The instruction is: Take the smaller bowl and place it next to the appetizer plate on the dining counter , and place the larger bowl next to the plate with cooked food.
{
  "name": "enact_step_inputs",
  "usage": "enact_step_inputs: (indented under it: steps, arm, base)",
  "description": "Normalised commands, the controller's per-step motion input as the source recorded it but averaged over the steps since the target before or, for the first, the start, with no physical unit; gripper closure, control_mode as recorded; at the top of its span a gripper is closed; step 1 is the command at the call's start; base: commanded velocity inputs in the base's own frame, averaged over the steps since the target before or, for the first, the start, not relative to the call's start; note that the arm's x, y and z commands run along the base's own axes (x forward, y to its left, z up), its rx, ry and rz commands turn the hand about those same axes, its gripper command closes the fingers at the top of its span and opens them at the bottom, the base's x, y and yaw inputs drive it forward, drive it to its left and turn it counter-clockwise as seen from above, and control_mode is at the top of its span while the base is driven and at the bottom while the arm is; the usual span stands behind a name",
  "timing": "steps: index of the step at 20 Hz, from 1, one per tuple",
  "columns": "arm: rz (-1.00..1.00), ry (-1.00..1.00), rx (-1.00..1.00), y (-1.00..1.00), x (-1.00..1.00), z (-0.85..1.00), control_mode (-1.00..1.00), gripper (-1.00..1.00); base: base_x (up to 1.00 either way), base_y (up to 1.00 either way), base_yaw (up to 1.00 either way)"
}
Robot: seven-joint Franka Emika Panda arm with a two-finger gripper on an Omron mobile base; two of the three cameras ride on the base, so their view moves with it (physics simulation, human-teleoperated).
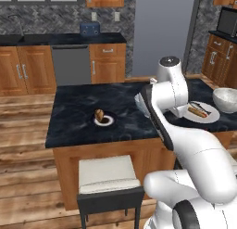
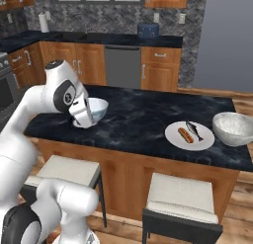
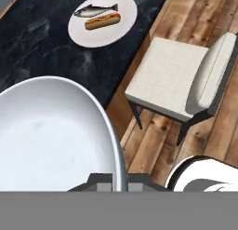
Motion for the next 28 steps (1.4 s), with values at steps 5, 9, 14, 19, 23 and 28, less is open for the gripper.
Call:
enact_step_inputs:
  steps: [5, 9, 14, 19, 23, 28]
  arm:
    - [0.00, 0.00, 0.00, 0.13, 0.41, -0.42, -1.00, 1.00]
    - [0.00, 0.00, 0.00, 0.13, 0.41, -0.54, -1.00, 1.00]
    - [0.00, 0.00, 0.00, 0.01, 0.47, -0.42, -1.00, 1.00]
    - [0.00, 0.00, 0.00, 0.00, 0.59, -0.27, -1.00, 1.00]
    - [0.00, 0.00, 0.00, 0.00, 0.62, -0.23, -1.00, 1.00]
    - [0.00, 0.00, 0.00, 0.03, 0.59, -0.26, -1.00, 1.00]
  base:
    - [0.00, 0.00, 0.00]
    - [0.00, 0.00, 0.00]
    - [0.00, 0.00, 0.00]
    - [0.00, 0.00, 0.00]
    - [0.00, 0.00, 0.00]
    - [0.00, 0.00, 0.00]
